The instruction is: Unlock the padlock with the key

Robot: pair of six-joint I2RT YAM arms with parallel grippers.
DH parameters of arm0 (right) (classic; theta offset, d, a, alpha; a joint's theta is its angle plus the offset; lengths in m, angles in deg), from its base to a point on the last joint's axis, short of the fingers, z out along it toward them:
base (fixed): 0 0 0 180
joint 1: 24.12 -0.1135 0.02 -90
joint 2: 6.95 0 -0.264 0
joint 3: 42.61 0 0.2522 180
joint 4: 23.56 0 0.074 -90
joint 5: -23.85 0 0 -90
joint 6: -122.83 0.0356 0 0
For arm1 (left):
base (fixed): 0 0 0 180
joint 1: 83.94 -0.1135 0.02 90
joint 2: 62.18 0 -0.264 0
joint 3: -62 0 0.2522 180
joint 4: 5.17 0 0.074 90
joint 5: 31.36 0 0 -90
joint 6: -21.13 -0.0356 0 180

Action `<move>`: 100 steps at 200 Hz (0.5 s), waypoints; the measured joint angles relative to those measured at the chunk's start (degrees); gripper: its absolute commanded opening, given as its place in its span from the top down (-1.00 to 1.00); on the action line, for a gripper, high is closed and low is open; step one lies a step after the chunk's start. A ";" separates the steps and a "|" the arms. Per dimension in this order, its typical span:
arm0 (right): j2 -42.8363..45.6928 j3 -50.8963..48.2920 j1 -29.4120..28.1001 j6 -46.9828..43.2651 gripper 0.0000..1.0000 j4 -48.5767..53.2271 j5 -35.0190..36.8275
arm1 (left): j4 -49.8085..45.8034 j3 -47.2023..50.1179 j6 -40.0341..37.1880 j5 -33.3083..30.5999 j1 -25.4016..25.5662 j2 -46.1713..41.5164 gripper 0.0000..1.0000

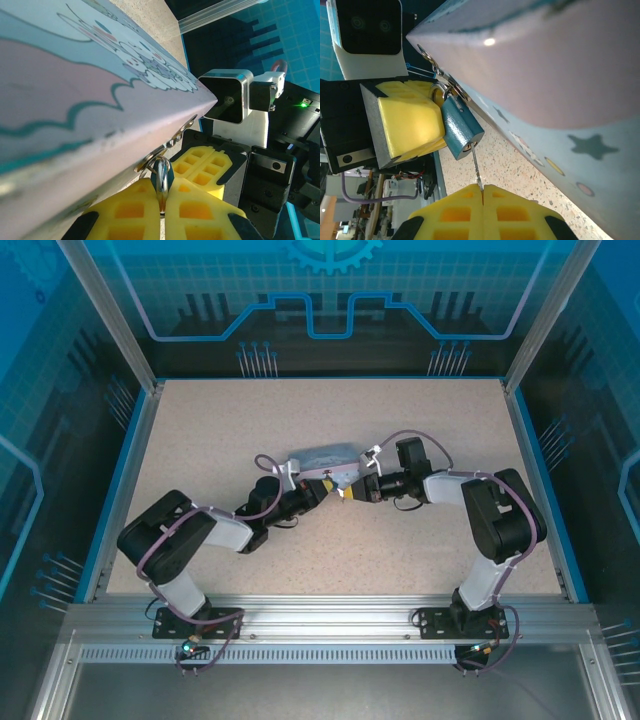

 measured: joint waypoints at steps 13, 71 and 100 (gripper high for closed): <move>0.00 -0.13 0.02 1.18 0.96 -1.09 -0.02 | 0.22 -0.11 0.00 -0.35 0.00 0.11 1.00; -0.11 -0.17 0.76 2.08 0.96 -2.32 -0.61 | 0.44 -0.55 0.02 -0.39 0.00 0.11 1.00; -0.90 0.46 0.94 1.25 0.96 -1.70 -1.25 | 0.35 -0.55 0.00 -0.39 0.00 0.11 1.00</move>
